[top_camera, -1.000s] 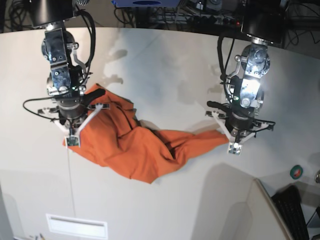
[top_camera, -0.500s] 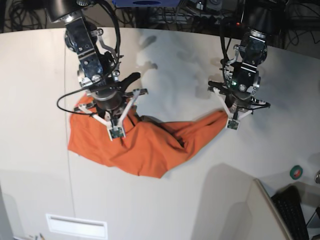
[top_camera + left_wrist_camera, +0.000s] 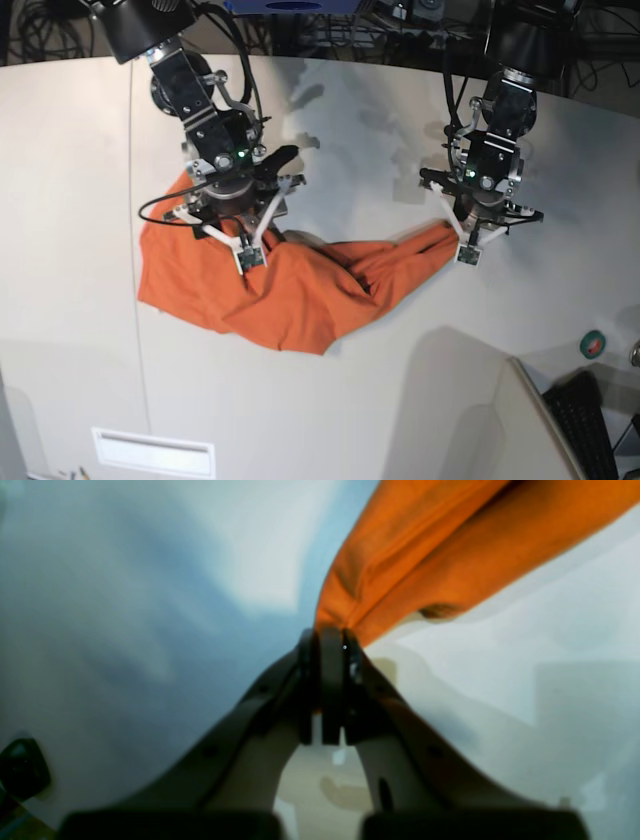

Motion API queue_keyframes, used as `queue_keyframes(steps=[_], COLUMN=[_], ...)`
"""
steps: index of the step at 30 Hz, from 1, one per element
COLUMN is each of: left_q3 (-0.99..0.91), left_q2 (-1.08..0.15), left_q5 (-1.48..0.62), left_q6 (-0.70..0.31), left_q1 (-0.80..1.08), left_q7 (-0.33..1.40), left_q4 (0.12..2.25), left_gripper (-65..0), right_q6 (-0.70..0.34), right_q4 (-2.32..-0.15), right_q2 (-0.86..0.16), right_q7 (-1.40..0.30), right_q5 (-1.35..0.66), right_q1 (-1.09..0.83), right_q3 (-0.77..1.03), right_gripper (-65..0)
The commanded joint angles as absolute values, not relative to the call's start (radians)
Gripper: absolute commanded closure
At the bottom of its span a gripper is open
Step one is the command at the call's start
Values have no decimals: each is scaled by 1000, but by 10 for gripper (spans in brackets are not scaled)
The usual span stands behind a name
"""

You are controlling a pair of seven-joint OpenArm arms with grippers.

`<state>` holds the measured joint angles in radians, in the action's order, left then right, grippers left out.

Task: Layout the t-shirt on the table in an organized manner, then fold the t-shirt properly
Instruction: 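Lift the shirt with both grippers and pull the grippers apart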

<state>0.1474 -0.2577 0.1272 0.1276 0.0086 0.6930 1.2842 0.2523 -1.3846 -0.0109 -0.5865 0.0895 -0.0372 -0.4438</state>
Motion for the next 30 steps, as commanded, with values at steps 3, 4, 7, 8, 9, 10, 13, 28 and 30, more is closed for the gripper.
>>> queue_keyframes(steps=[3, 4, 7, 8, 9, 10, 13, 28, 30], left_q3=[145, 145, 145, 145, 147, 147, 147, 147, 147], left_q2=[-266, -266, -266, -265, -265, -265, -265, -265, -265], left_q5=[139, 139, 139, 139, 139, 139, 139, 139, 139], left_q6=[134, 134, 134, 134, 134, 134, 134, 134, 134], left_q1=[-4, -4, -4, -4, -4, -4, -4, -4, -4], left_q7=[682, 682, 682, 682, 682, 682, 682, 682, 682], left_q4=[1297, 1297, 1297, 1297, 1297, 1297, 1297, 1297, 1297], left_gripper=[0, 0, 0, 0, 0, 0, 0, 0, 0], right_q6=[294, 302, 305, 305, 305, 305, 305, 305, 305], right_q4=[-1399, -1395, -1363, -1349, -1345, -1343, -1349, -1320, -1320], right_q2=[-42, -56, -58, -58, -58, -58, -58, -53, -53], right_q7=[-570, -568, -568, -567, -567, -567, -567, -568, -568], right_q5=[99, 99, 99, 99, 99, 99, 99, 97, 97], right_q1=[-33, -35, -28, -27, -25, -25, -33, 1, 1], right_q3=[-483, -496, -498, -498, -499, -501, -503, -501, -501], right_gripper=[-365, -366, -363, -363, -362, -362, -362, -162, -158])
